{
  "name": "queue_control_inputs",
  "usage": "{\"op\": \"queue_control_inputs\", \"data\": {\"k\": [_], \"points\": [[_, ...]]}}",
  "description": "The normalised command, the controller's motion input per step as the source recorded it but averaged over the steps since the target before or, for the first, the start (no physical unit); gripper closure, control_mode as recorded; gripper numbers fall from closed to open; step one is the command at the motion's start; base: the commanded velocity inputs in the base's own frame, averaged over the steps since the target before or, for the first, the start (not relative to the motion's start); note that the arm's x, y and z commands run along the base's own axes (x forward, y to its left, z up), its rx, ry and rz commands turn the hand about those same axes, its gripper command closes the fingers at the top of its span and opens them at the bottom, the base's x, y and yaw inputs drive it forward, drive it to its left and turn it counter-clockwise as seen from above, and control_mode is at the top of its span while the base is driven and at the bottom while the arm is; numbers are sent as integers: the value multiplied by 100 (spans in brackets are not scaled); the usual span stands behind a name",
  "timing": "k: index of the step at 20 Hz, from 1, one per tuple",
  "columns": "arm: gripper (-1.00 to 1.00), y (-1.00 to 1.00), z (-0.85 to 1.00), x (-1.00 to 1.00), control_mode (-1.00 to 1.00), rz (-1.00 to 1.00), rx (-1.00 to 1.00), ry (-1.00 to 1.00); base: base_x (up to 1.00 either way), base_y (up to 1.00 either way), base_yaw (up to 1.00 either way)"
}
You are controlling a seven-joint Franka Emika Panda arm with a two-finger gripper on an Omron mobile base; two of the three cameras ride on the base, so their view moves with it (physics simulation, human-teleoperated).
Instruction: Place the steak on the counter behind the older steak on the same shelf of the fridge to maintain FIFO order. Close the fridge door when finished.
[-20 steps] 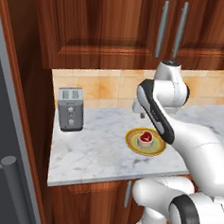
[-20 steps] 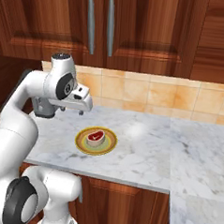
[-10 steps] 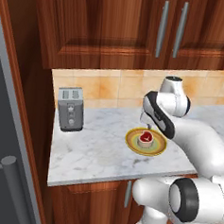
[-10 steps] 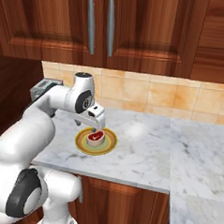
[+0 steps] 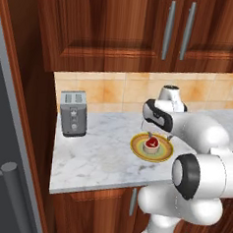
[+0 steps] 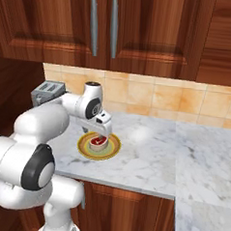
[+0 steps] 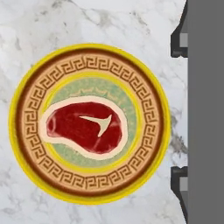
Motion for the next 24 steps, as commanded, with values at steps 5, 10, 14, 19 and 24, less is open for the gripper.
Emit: {"op": "queue_control_inputs", "data": {"k": [5, 10, 14, 19, 24], "points": [[-100, -3, -46, 18, -100, 0, 0, 4, 0, 0, 0], [-100, -1, -37, 28, -100, 0, 0, 3, 0, 0, 0], [-100, -2, -15, 38, -100, 0, 0, 0, 0, 0, 0], [-100, -1, -10, 43, -100, 0, 0, 0, 0, 0, 0], [-100, -11, -16, 23, -100, 0, 0, 0, 0, 0, 0]]}}
